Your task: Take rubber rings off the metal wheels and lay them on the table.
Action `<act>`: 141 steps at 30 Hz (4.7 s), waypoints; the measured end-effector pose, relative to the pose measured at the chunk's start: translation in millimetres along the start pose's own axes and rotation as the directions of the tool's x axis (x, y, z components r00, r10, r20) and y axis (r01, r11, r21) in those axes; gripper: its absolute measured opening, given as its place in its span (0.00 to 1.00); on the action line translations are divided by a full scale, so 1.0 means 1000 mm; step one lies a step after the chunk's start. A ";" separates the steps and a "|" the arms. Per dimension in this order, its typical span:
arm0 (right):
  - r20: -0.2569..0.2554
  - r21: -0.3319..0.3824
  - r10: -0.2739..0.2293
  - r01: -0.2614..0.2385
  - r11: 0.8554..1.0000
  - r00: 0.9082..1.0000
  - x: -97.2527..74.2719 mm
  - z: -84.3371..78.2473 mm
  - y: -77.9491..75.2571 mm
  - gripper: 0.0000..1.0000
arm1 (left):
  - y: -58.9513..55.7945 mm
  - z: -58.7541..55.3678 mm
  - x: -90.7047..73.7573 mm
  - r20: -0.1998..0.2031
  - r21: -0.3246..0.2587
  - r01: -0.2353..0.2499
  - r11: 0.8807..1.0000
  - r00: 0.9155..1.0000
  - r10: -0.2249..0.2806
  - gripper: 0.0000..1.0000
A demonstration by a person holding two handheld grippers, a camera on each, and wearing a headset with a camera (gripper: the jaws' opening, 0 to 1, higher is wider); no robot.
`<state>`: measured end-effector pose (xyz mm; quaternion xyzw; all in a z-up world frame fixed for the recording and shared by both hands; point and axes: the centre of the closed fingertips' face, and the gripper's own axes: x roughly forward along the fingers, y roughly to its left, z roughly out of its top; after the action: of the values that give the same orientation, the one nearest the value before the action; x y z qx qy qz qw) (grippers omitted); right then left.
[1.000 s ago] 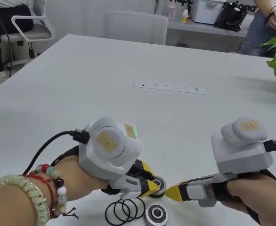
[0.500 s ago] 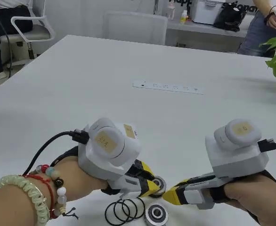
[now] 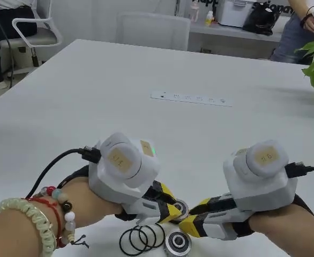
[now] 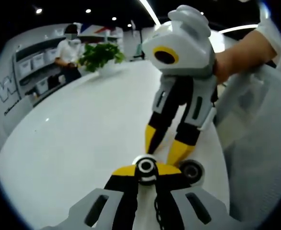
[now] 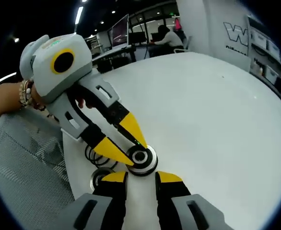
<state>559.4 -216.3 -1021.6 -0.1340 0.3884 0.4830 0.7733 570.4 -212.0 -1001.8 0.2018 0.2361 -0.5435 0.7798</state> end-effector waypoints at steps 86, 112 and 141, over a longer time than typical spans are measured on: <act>0.119 0.236 -0.007 -0.021 0.972 0.993 -0.012 0.013 -0.016 0.00 | 0.002 0.000 0.001 0.016 -0.012 -0.023 1.000 1.000 0.023 0.14; 0.157 0.279 0.023 -0.067 0.958 0.987 -0.013 0.020 -0.007 0.00 | 0.002 0.001 0.001 0.021 0.005 -0.033 0.999 0.999 0.033 0.13; 0.204 0.327 0.031 -0.098 0.940 0.979 -0.016 0.030 -0.006 0.00 | 0.002 0.002 0.003 0.036 -0.025 -0.036 0.999 0.999 0.037 0.14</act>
<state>575.4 -211.7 -991.1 0.0607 0.3913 0.4459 0.8027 573.3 -214.8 -1001.4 0.1867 0.2248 -0.5298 0.7962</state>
